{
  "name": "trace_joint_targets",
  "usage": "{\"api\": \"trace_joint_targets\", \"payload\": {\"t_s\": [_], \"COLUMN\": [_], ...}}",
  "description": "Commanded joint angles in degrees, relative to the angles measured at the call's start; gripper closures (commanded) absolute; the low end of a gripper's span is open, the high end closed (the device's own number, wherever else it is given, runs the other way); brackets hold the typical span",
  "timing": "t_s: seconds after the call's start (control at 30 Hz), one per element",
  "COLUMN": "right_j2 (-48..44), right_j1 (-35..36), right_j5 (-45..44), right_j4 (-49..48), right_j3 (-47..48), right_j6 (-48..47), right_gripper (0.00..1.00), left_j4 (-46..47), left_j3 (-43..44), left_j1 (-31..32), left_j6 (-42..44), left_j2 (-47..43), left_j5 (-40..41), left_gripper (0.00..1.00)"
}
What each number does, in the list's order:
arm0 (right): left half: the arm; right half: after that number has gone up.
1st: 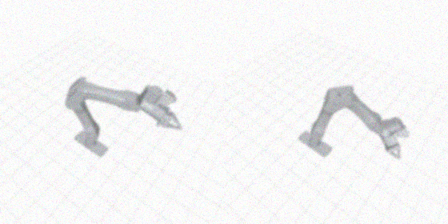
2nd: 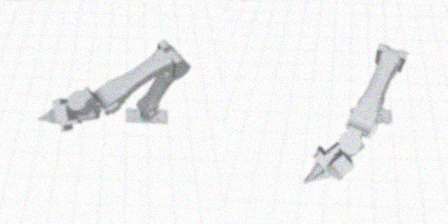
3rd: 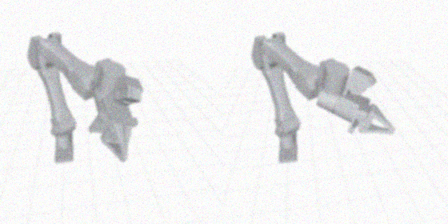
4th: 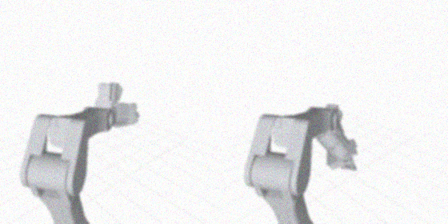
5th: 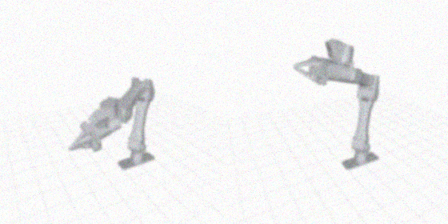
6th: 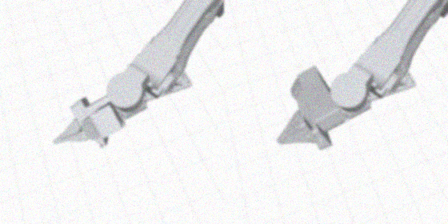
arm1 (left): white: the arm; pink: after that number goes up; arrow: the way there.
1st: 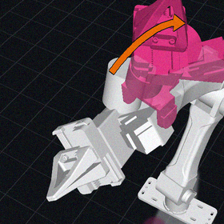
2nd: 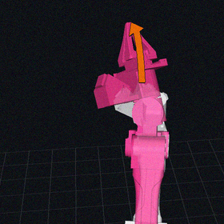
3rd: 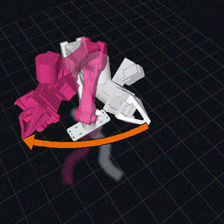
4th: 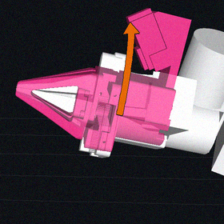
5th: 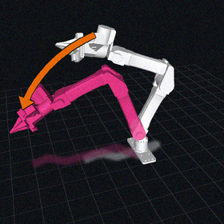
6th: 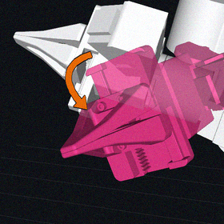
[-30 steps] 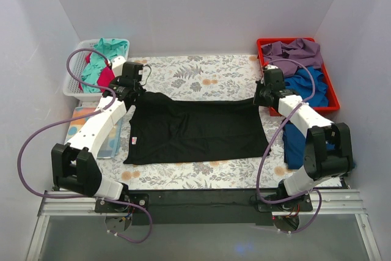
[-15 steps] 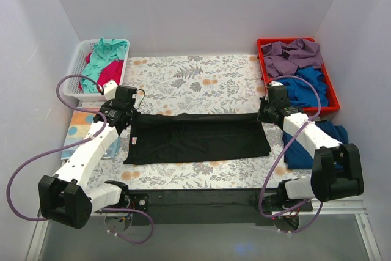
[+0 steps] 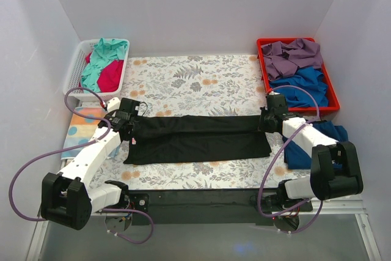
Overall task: Fold and stack the t-shirts
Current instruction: Fold the other side of the tshirt into a rectangle
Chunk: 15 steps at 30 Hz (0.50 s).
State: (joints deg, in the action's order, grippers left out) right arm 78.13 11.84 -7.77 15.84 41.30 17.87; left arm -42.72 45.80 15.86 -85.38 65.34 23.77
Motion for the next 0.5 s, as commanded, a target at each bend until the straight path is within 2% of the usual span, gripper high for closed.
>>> {"api": "trace_joint_targets", "payload": {"t_s": [0.0,0.03,0.1,0.2,0.33,0.47], "right_j2": [0.18,0.18,-0.51,-2.27,-5.35,-7.55], "right_j1": [-0.32,-0.41,-0.41,-0.41,-0.32,0.03], "right_j5": [-1.28,-1.28,-1.54,-1.63,-1.64,-0.06], "right_j4": [0.51,0.69,1.65,2.09,1.83,0.95], "right_j3": [-0.78,-0.87,-1.13,-2.18,-3.07,-2.01], "right_j6": [1.11,1.29,1.64,2.78,4.10,4.98], "right_gripper": [0.96,0.89,0.72,0.58,0.55,0.58], "left_j4": [-1.84,-2.19,-3.76,-4.65,-3.60,0.44], "left_j3": [-0.62,-0.19,0.34,0.25,0.25,0.52], "left_j1": [-0.21,-0.21,-0.04,0.14,0.23,0.14], "left_j6": [-1.89,-1.37,-2.41,-3.56,-4.01,-1.89], "left_j2": [-1.01,-1.01,-1.62,-5.30,-10.14,-10.41], "left_j5": [0.14,-0.12,0.66,2.42,2.95,-2.21], "left_gripper": [0.92,0.86,0.81,0.77,0.73,0.71]}}
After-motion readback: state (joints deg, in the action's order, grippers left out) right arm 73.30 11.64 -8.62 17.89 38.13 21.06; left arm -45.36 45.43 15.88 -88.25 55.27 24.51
